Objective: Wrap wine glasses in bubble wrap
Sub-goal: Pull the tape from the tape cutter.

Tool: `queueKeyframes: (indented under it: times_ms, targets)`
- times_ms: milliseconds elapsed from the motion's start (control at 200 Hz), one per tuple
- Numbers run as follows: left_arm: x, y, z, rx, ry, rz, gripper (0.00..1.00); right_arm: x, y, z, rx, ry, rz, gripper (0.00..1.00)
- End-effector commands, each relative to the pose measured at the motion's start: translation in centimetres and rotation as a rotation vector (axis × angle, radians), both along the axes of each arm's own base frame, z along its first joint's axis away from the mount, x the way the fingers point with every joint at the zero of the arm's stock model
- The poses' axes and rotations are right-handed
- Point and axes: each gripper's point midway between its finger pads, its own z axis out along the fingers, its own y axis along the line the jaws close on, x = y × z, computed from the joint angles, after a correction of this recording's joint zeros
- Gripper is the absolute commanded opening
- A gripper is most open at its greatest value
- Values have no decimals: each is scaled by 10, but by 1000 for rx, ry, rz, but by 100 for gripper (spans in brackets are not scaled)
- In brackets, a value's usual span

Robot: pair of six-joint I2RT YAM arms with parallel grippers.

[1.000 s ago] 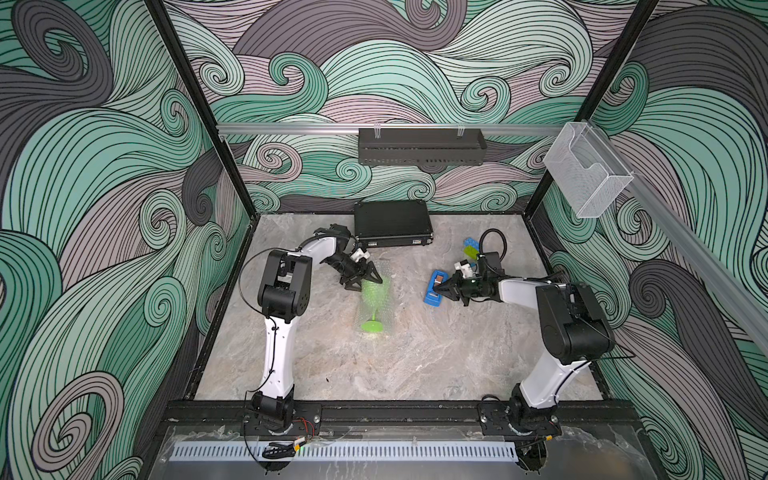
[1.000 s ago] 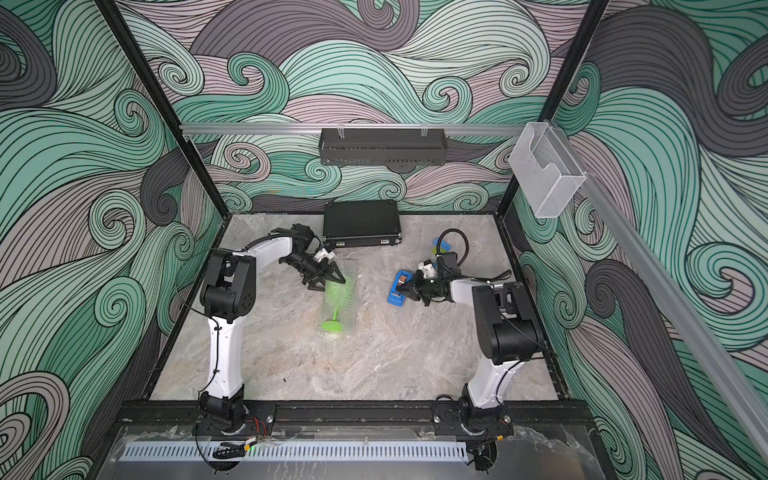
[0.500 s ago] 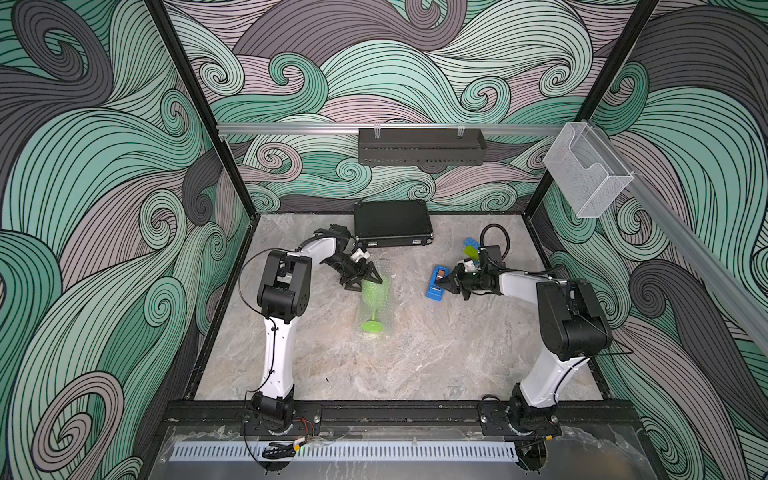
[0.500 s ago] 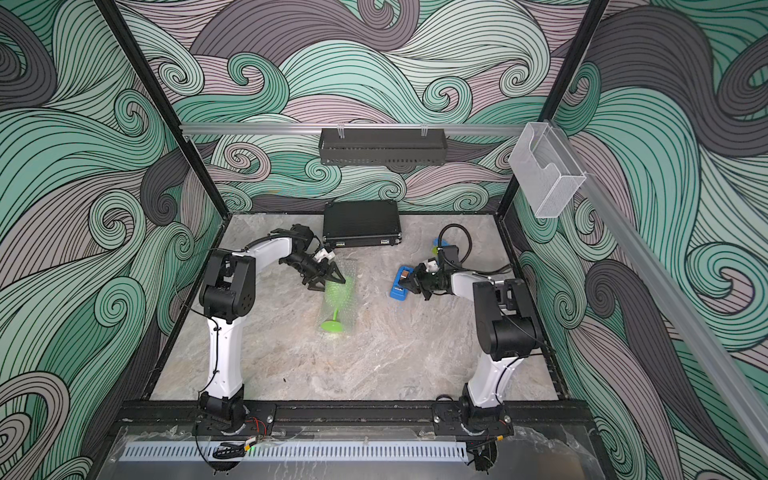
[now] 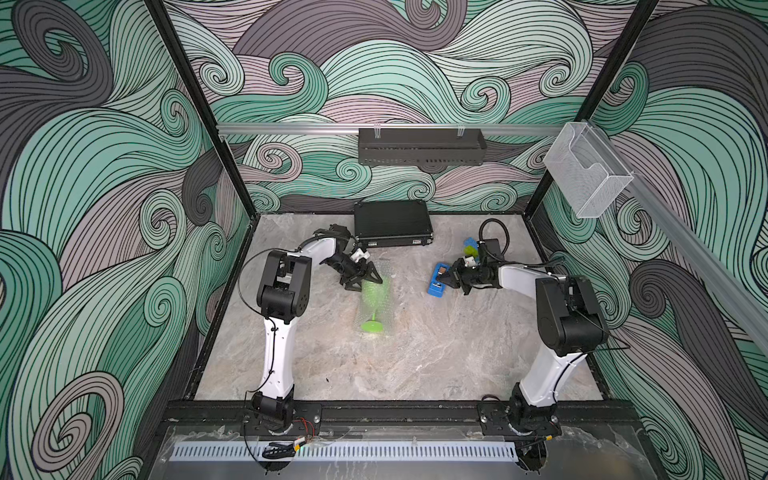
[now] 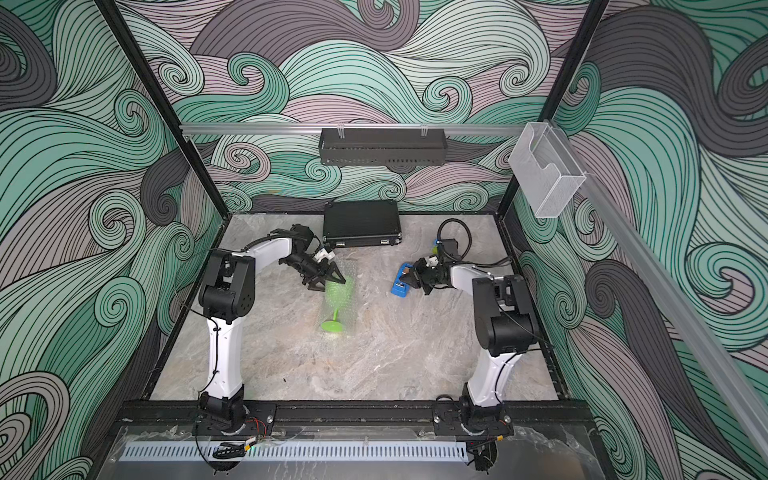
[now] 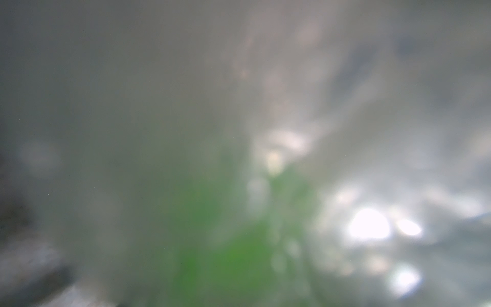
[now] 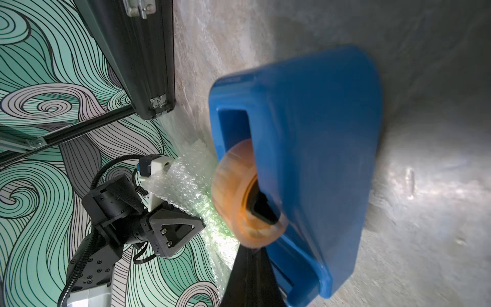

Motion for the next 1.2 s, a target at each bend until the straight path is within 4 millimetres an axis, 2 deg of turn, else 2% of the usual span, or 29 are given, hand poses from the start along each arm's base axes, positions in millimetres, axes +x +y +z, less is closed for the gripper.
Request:
queueKeyframes:
  times_ms: [0,55,120,160,275,465,605,656,746,816,926,1026,1066,1196]
  targets:
    - [-30,21,-54,214,90,-47,72,15,-4,30,27,-92,-69,0]
    - [-30,21,-54,213,90,-45,72,18,-7,29,-2,-97,-67,0]
    - [-30,21,-56,216,96,-45,72,14,-7,10,-26,-35,-18,0]
    - [-31,21,-57,218,100,-47,71,12,-5,6,0,-9,-16,0]
    - [-31,21,-56,218,93,-46,72,17,-8,27,26,-82,-107,0]
    - [-33,20,-57,222,97,-50,72,23,4,40,99,-75,-56,0]
    - [-32,20,-56,223,92,-48,72,38,-1,60,152,-107,-110,0]
    - [-32,20,-56,223,92,-48,72,38,0,55,146,-95,-102,0]
    - [-33,20,-57,224,94,-48,72,31,0,33,139,-40,-95,0]
    - [-33,20,-57,225,94,-49,72,31,-1,32,157,-44,-112,0]
    - [-33,20,-56,224,91,-47,72,34,-2,43,158,-69,-111,0]
    - [-33,19,-56,225,93,-49,72,31,-5,18,136,1,-85,0]
    - [-33,20,-56,225,91,-48,72,32,-5,15,162,15,-95,0]
    - [-33,20,-55,225,89,-47,72,43,-6,54,208,-69,-135,0]
